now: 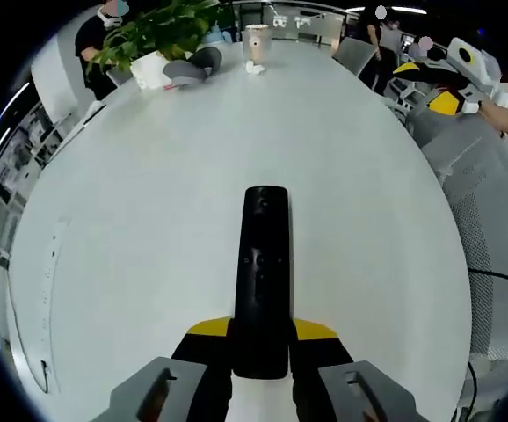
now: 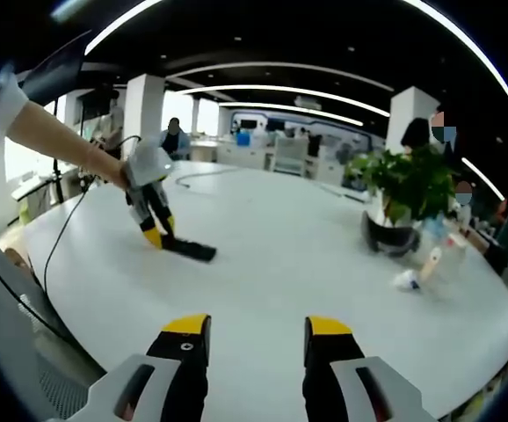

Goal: Press the specified remote control buttons in sequence, fully releasing each button before pressing the next.

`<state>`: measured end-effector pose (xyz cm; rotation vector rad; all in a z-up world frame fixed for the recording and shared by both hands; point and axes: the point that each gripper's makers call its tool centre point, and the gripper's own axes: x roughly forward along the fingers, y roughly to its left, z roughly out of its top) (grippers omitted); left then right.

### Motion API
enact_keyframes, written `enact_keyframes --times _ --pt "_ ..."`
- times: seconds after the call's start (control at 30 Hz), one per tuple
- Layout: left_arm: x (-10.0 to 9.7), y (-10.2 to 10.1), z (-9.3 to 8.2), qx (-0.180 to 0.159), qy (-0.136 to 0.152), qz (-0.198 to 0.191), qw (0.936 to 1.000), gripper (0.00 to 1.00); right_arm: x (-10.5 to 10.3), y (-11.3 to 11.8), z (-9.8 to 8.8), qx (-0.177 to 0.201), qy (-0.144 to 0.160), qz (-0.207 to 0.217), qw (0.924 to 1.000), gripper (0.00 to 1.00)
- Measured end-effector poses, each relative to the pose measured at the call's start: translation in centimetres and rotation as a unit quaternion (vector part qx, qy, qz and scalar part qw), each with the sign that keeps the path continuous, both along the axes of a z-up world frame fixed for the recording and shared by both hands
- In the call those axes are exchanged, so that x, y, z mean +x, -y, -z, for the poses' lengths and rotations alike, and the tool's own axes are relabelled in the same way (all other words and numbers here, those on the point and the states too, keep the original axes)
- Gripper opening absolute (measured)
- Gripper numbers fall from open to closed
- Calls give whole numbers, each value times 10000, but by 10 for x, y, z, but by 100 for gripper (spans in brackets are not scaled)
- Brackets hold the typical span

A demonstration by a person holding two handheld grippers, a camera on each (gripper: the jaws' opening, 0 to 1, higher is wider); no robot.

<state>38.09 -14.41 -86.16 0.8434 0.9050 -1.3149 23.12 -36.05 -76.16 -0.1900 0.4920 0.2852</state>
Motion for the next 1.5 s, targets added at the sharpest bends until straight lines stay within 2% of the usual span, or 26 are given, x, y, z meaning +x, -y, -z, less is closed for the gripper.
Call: enact_keyframes --times 0.2,0.4,0.53,0.83,1.03,1.5 --pt "-5 -1 0 6 -16 57 10000 23 0 1 1 -14 -33 9 10000 38" --pt "-10 -2 0 10 -20 105 9999 23 1 4 -4 100 110 125 9998 37" --pt "-15 -2 1 29 -23 151 9999 23 1 5 -4 113 102 166 9997 36" --pt "-24 -4 1 58 -4 269 9996 23 1 2 -3 94 81 92 9999 34" --pt "-27 -5 2 93 -5 351 9993 23 -1 -3 -1 82 25 -45 10000 29" --pt "-47 -6 1 125 -8 466 9988 23 -1 -7 1 85 -47 -152 9998 28"
